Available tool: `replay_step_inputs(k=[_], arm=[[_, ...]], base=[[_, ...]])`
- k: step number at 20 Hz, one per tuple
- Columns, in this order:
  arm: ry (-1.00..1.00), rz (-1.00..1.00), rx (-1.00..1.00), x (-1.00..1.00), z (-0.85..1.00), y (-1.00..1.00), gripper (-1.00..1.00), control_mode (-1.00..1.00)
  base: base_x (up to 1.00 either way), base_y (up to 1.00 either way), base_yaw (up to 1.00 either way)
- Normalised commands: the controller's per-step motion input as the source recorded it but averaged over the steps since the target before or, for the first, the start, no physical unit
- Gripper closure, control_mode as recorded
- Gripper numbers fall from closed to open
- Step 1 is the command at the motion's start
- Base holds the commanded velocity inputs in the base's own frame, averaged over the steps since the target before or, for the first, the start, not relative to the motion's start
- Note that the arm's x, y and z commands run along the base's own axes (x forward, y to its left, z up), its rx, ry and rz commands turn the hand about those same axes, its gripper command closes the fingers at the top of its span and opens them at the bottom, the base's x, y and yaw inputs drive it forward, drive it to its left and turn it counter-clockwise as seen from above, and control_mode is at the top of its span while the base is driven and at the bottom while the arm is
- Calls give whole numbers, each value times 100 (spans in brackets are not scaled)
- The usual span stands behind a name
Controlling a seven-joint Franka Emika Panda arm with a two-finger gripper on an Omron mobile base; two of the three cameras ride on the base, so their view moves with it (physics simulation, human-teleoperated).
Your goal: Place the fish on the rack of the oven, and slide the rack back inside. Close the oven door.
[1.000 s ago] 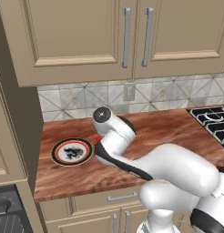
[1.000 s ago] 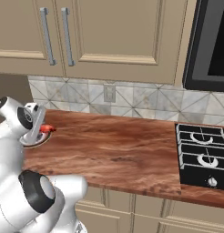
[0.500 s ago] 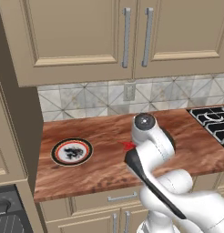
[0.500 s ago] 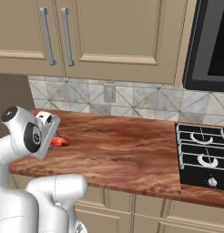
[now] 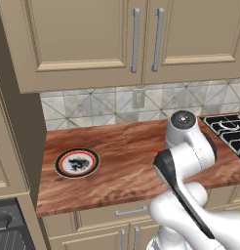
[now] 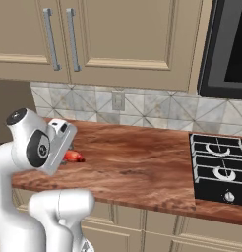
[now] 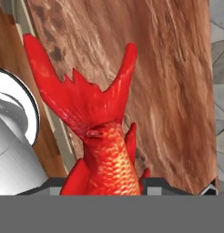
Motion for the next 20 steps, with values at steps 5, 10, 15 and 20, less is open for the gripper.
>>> replay_step_inputs(k=[5, 10, 15, 20], arm=[[0, 0, 1, 3, 0, -2, 100, 100], [0, 0, 0, 0, 0, 0, 100, 100], [0, 0, 0, 0, 0, 0, 100, 100], [0, 0, 0, 0, 0, 0, 100, 100]], base=[[2, 0, 0], [-16, -11, 2], [-66, -4, 15], [-66, 0, 20]])
